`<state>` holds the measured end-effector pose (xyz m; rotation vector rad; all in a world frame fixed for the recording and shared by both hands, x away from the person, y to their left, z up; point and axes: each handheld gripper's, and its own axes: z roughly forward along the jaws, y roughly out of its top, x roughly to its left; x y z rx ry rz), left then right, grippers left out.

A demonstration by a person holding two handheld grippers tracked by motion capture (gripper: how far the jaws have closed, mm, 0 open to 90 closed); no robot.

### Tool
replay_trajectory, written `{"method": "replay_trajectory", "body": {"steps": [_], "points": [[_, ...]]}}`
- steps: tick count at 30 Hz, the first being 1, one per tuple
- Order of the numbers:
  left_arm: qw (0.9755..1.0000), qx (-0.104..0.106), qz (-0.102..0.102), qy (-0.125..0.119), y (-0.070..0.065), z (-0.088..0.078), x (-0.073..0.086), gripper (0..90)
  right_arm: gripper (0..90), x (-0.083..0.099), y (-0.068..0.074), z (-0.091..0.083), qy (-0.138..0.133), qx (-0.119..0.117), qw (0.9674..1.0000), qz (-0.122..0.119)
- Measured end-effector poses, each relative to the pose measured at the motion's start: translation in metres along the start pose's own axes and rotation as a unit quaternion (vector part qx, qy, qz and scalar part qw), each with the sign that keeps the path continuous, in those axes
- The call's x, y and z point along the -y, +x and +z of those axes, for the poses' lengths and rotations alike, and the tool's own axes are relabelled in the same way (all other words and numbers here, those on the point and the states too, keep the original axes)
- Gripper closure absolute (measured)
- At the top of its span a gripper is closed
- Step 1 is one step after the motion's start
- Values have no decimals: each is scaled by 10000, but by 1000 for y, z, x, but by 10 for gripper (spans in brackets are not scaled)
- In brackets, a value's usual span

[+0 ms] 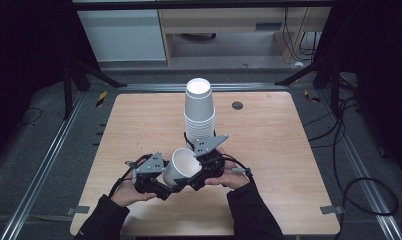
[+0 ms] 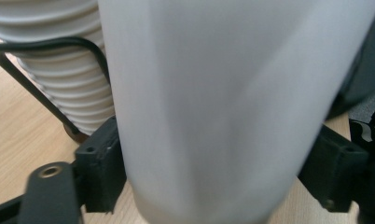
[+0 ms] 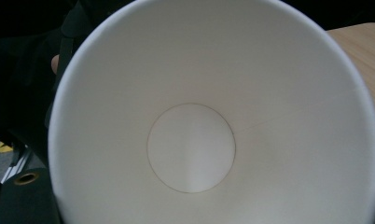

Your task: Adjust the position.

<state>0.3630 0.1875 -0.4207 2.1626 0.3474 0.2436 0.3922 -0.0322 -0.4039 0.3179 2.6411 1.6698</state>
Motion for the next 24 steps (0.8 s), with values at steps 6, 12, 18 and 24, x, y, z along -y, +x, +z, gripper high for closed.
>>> {"method": "replay_trajectory", "body": {"steps": [6,12,18,24], "points": [[9999,-27,-34,122,2,0,2,149,131,-2,-1,-13,-54,184,9998,-31],[9993,-203,-165,278,9,-4,7,140,131,-4,0,-23,-98,401,9991,-41],[9981,-392,-374,309,17,-8,14,147,131,-3,-1,-33,-67,639,9979,19],[9968,-502,-476,403,21,-9,22,148,131,0,-2,-46,-116,905,9958,89]]}}
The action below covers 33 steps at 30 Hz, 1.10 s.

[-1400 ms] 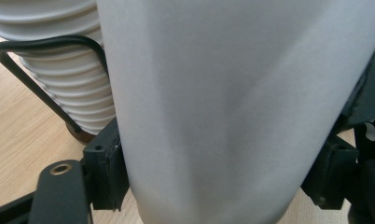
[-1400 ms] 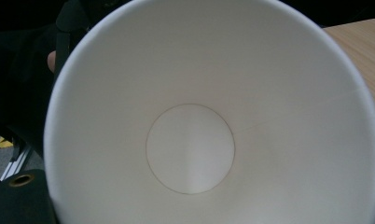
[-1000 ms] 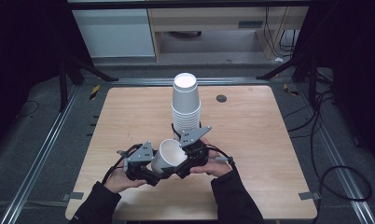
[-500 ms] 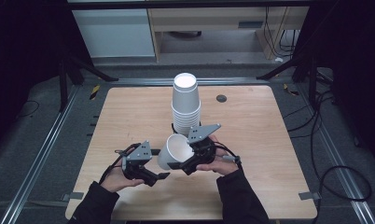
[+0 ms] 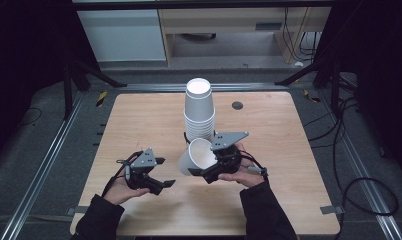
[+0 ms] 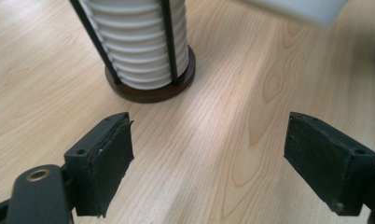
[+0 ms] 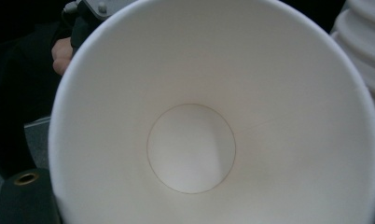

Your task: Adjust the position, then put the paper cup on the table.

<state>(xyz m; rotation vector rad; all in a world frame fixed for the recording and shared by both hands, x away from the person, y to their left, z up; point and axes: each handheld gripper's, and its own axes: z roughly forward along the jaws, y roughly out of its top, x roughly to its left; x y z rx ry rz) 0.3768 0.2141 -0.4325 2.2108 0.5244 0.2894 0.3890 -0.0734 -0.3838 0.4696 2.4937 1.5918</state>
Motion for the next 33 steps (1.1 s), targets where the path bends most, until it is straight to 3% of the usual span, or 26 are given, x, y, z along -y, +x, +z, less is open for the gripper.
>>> {"method": "replay_trajectory", "body": {"steps": [9,12,16,20,22,23,24,27,28,29,33], "points": [[9990,-284,-343,46,10,0,11,147,130,4,-6,-24,-70,478,9987,178],[9977,-454,-499,79,13,0,14,145,130,7,-11,-33,-149,758,9965,326],[9958,-631,-652,81,17,-3,18,143,130,6,-14,-39,-106,964,9945,409],[9935,-772,-831,49,21,-4,22,140,129,9,-19,-52,-148,1302,9899,547],[9932,-790,-857,65,22,-4,22,139,129,10,-20,-55,-169,1343,9889,614],[9928,-823,-868,79,22,-4,23,139,129,12,-21,-58,-205,1448,9871,649],[9926,-827,-887,90,23,-4,24,138,130,17,-23,-65,-230,1645,9832,757],[9914,-894,-947,148,24,-2,27,137,130,24,-27,-74,-318,1806,9785,941],[9914,-894,-947,148,24,-2,27,136,130,24,-27,-74,-318,1806,9785,941],[9912,-902,-954,175,24,-2,27,134,129,27,-30,-78,-274,1934,9756,999],[9897,-1028,-966,235,25,-1,30,134,128,35,-33,-82,-109,2213,9702,984]]}}
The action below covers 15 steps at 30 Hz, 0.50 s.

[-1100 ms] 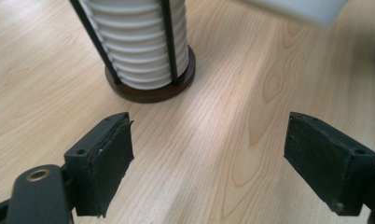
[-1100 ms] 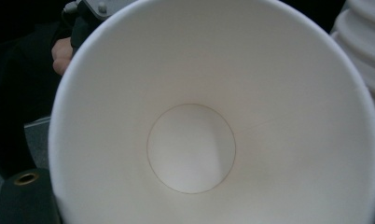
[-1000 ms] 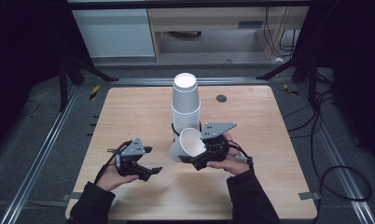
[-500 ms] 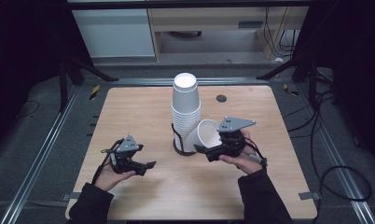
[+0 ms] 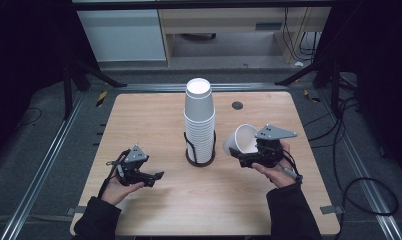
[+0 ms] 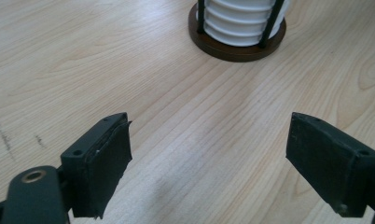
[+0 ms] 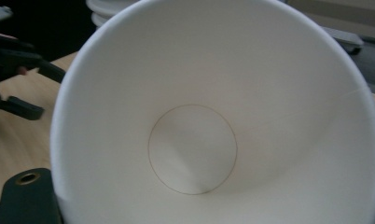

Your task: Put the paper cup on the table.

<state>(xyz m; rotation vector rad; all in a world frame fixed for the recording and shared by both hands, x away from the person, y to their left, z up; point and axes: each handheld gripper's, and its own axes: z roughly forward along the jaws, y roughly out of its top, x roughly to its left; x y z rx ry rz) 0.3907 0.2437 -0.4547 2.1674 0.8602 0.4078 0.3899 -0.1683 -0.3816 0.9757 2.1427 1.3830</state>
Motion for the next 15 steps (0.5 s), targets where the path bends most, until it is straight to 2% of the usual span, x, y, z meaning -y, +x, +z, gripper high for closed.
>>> {"method": "replay_trajectory", "body": {"steps": [1,2,3,9,15], "points": [[10000,-20,-23,-7,1,0,0,134,128,2,-2,0,24,96,10000,0],[10000,-20,-23,-7,1,0,0,134,128,2,-2,0,24,96,10000,0],[9999,-102,-65,-19,2,-1,2,133,128,4,-7,0,121,214,9997,15],[9995,-253,-159,-67,4,0,4,132,128,8,-19,-2,238,465,9986,127],[9996,-221,-178,-74,4,1,4,132,128,10,-30,-5,351,824,9956,255]]}}
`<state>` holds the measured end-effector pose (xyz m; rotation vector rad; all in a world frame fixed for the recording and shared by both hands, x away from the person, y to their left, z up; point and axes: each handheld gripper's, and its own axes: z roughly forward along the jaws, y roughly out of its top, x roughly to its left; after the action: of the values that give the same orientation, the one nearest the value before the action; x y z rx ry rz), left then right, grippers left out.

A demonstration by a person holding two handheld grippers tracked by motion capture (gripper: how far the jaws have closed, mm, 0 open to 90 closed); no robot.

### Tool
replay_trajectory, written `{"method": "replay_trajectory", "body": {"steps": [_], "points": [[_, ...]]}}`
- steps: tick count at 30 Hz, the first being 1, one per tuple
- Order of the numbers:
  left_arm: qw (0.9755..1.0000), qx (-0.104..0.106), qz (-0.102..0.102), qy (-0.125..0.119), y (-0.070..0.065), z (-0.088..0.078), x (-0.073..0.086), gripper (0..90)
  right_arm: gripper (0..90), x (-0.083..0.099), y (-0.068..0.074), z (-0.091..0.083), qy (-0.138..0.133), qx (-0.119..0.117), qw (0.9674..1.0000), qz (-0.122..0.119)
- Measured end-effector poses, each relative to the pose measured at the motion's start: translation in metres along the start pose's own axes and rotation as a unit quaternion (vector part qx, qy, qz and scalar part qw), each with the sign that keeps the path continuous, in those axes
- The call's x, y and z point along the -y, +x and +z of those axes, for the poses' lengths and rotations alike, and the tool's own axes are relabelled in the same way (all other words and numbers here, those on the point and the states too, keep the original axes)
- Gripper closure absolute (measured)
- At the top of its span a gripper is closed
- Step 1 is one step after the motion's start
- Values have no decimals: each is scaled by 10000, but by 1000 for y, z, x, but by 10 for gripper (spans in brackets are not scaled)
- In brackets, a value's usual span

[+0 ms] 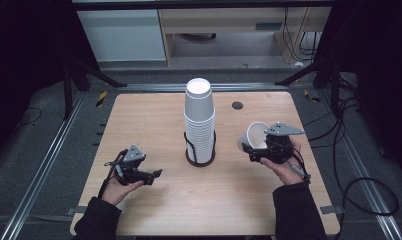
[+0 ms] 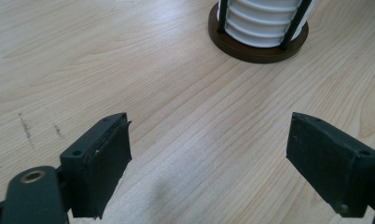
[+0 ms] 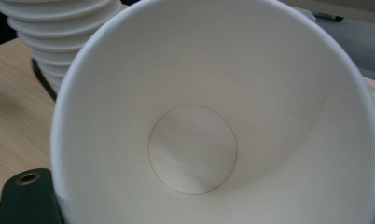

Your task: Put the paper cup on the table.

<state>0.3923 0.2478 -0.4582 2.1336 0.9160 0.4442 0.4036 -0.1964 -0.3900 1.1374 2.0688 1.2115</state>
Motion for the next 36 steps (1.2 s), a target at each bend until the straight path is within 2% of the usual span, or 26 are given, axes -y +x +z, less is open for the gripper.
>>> {"method": "replay_trajectory", "body": {"steps": [4,9,19,30,36], "points": [[10000,-19,-4,26,0,0,0,132,128,1,-8,-1,21,273,9995,127],[9999,-147,-29,38,0,0,0,132,129,2,-19,-5,137,631,9975,302],[9997,-245,-84,22,1,1,0,135,129,5,-37,-5,462,1035,9926,429],[9996,-286,-84,19,1,0,-1,136,128,12,-60,6,1042,1368,9840,469],[9995,-299,-94,32,2,0,-1,137,128,19,-69,14,1423,1514,9769,496]]}}
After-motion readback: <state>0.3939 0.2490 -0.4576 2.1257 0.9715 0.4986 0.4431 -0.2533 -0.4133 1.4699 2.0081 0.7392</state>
